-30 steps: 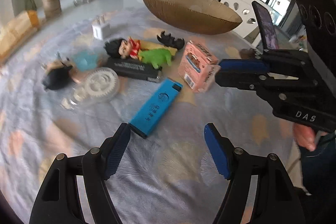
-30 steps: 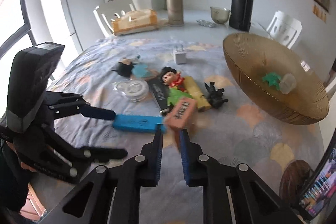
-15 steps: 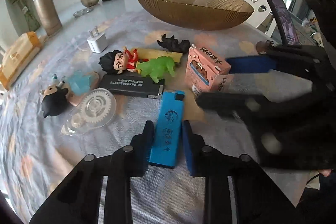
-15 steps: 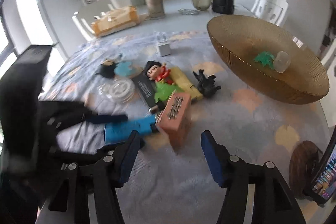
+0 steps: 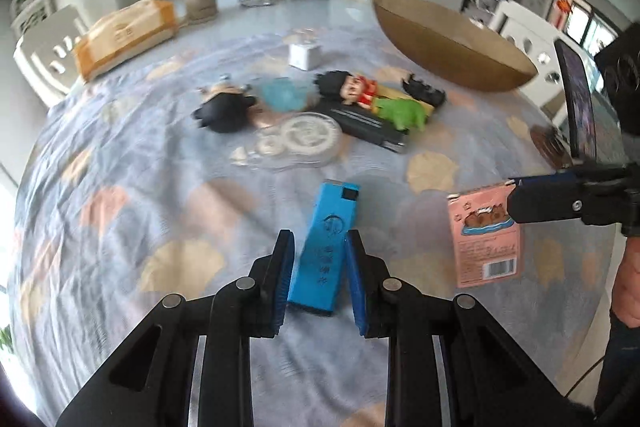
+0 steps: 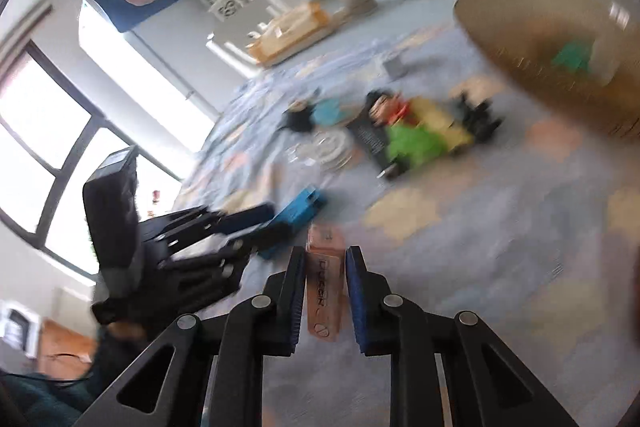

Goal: Organize rigid objects
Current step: 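Regrasp the pink box upright with the right tool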

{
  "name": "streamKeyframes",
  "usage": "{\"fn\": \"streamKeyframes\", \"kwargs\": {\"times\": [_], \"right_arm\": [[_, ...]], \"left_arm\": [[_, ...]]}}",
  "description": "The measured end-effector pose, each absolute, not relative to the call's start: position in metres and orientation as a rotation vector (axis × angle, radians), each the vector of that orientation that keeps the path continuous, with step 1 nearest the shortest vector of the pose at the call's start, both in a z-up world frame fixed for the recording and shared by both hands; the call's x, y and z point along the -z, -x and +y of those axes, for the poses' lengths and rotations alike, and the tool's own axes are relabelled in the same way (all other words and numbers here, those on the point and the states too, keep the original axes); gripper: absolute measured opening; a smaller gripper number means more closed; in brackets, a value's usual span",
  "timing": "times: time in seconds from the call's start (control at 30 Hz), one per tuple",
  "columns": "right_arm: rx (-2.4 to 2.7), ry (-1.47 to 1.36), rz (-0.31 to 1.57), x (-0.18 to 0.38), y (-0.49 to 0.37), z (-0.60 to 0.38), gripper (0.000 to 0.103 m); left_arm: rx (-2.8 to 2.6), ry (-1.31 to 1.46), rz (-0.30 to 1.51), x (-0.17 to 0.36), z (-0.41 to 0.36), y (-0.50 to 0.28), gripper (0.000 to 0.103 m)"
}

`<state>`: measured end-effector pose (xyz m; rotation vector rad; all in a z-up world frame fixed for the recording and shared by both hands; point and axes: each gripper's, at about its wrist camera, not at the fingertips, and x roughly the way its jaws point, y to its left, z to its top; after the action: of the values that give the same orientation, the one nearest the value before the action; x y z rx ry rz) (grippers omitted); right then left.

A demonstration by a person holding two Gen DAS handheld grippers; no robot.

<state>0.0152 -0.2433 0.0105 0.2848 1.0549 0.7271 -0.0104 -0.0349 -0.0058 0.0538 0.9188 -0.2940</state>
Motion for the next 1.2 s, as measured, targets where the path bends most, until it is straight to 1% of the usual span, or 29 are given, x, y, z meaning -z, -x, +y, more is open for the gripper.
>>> {"fn": "streamKeyframes", "kwargs": {"times": [0.13,0.27,0.3,0.33,0.37,0.4,0.43,0.47,0.5,0.53,0.57,0.6,0.67,0.97,1.03,1.07,1.13,1.2], "right_arm": [[-0.608,-0.228,1.056,-0.007,-0.025,-0.245,0.020],[-0.512,-0.240,1.053,0.000,-0.033,-0.253,0.020],[-0.502,-0.243,1.060,0.001,-0.034,-0.255,0.020],[-0.499,-0.258,1.070,0.003,-0.033,-0.259,0.021],[-0.505,-0.277,1.079,0.005,-0.030,-0.261,0.024],[-0.516,-0.294,1.084,0.005,-0.027,-0.264,0.026],[-0.525,-0.308,1.085,0.006,-0.023,-0.266,0.028],[-0.530,-0.318,1.083,0.006,-0.018,-0.268,0.036],[-0.529,-0.321,1.080,0.006,-0.010,-0.267,0.049],[-0.529,-0.322,1.081,0.008,-0.003,-0.265,0.055],[-0.534,-0.322,1.086,0.010,0.003,-0.261,0.066],[-0.542,-0.319,1.093,0.011,0.007,-0.257,0.067],[-0.538,-0.288,1.101,0.015,0.012,-0.241,0.067],[-0.321,-0.038,1.011,0.014,0.012,-0.193,0.067],[-0.270,0.036,0.978,0.016,0.010,-0.185,0.061],[-0.255,0.067,0.966,0.017,0.011,-0.185,0.053],[-0.258,0.139,0.935,0.018,0.015,-0.182,0.049],[-0.282,0.176,0.926,0.016,0.019,-0.185,0.042]], "left_arm": [[0.279,-0.046,0.904,0.007,-0.032,0.010,0.023],[0.304,-0.028,0.894,0.009,-0.033,0.008,0.023],[0.311,-0.024,0.895,0.009,-0.032,0.008,0.025],[0.321,-0.019,0.904,0.011,-0.031,0.006,0.028],[0.324,-0.015,0.913,0.013,-0.031,0.006,0.030],[0.321,-0.015,0.921,0.014,-0.030,0.005,0.036],[0.325,-0.015,0.930,0.015,-0.031,0.004,0.036],[0.331,-0.017,0.936,0.016,-0.032,0.004,0.036],[0.331,-0.024,0.933,0.016,-0.032,0.005,0.036],[0.331,-0.035,0.931,0.016,-0.034,0.005,0.037],[0.331,-0.047,0.930,0.017,-0.036,0.006,0.038],[0.331,-0.061,0.928,0.017,-0.038,0.007,0.039],[0.327,-0.084,0.925,0.017,-0.041,0.008,0.040],[0.312,-0.120,0.918,0.018,-0.045,0.009,0.041],[0.305,-0.128,0.917,0.018,-0.046,0.009,0.041],[0.302,-0.133,0.916,0.018,-0.047,0.010,0.041],[0.295,-0.145,0.915,0.018,-0.048,0.010,0.041],[0.292,-0.150,0.916,0.018,-0.049,0.009,0.042]]}}
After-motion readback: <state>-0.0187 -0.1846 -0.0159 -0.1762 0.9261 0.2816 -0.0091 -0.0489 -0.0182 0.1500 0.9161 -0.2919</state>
